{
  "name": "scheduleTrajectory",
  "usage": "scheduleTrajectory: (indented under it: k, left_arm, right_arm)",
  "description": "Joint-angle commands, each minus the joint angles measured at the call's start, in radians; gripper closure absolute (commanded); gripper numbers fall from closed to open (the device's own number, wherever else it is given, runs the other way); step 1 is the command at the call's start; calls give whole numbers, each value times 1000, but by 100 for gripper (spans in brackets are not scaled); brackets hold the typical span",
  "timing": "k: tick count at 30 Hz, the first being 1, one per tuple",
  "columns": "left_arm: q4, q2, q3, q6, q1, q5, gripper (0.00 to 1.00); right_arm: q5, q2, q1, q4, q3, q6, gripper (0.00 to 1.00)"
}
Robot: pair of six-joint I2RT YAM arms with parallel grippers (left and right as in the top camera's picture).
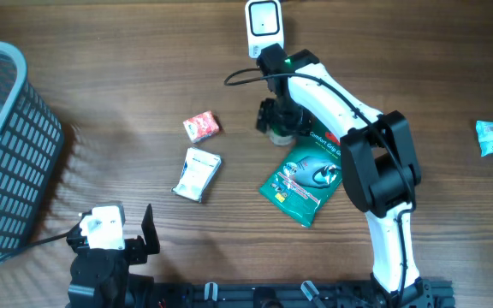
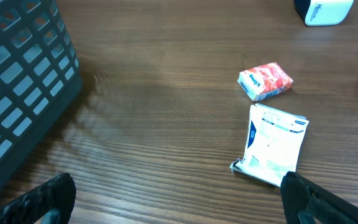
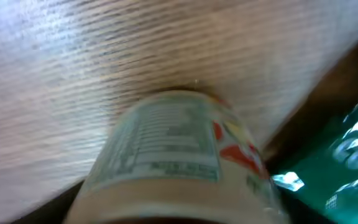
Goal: Scan the item barcode
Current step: 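Lift the jar and hold its label toward the scanner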
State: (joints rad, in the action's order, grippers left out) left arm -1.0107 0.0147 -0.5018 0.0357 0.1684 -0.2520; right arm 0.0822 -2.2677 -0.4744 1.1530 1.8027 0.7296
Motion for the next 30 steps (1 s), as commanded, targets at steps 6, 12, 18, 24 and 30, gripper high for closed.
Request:
scheduleTrajectory:
  k: [6,12,18,24,30]
  left_arm:
    - [1,-6,1,5,5,9,0]
    - [1,-6,1,5,5,9,0]
    - [1,-6,1,5,5,9,0]
    - [1,-6,1,5,5,9,0]
    - [1,-6,1,5,5,9,0]
  right_arm:
    - [31,170,1,95,27,247,0]
    - [43,211,1,61,-13,387,0]
    - [39,164,1,-36,-50,499,0]
    - [43,40,1,-69,-51,428,0]
    - [51,-57,1,-68,-51,428,19]
